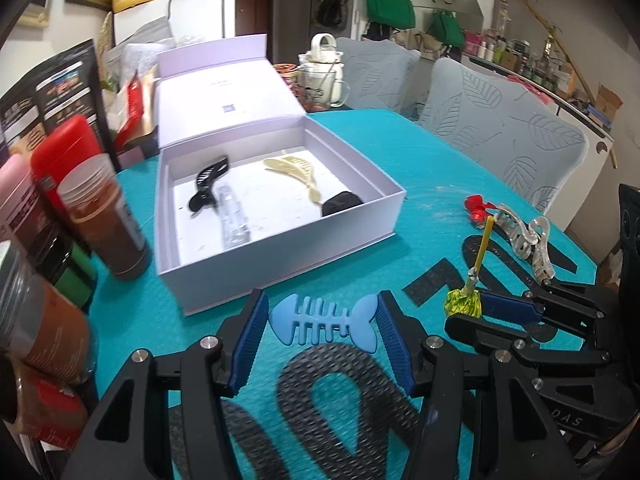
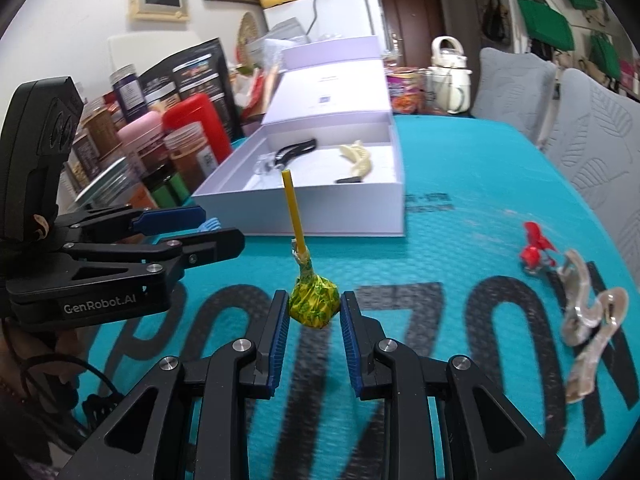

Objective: Organize rigid objects
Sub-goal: 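Carry the fish-bone clip and the lollipop over the white box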

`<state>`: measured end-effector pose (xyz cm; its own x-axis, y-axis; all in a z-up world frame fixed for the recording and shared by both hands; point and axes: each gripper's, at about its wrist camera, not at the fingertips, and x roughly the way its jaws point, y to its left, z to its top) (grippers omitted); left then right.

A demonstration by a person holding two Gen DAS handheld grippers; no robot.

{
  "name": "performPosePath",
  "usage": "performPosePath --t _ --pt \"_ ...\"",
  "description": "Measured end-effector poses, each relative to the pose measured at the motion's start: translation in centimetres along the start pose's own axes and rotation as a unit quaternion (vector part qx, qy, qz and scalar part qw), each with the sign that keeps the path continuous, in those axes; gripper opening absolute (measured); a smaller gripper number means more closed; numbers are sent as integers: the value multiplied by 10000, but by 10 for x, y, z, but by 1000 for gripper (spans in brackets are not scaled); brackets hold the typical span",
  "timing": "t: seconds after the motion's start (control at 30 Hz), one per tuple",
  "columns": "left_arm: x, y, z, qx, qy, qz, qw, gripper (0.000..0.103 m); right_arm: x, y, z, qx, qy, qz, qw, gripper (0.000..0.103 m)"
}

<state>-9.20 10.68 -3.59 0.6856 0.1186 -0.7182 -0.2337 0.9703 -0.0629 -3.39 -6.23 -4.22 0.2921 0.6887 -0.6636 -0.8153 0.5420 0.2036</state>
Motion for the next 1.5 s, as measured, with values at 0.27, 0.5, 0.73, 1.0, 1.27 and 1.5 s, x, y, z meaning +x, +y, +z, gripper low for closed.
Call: performPosePath --t 0.27,0.5,0.73,1.0,1.27,1.5 --pt "-13 21 1 -137 -118 110 9998 55 11 20 10 -44 68 255 9996 25" --pt "-18 35 13 -233 -263 95 9993 55 14 24 30 -46 34 331 9994 25" --pt "-15 40 37 -118 -470 56 9988 55 13 25 58 -233 -111 214 9994 25" --pt "-13 41 66 -26 -629 72 9980 55 11 20 88 -332 -300 162 9989 25" --pt "-7 45 90 18 -754 159 9970 55 17 12 113 -393 -390 131 9984 25" --pt "6 55 115 -30 -925 188 9955 55 31 6 133 -445 -402 149 9981 25"
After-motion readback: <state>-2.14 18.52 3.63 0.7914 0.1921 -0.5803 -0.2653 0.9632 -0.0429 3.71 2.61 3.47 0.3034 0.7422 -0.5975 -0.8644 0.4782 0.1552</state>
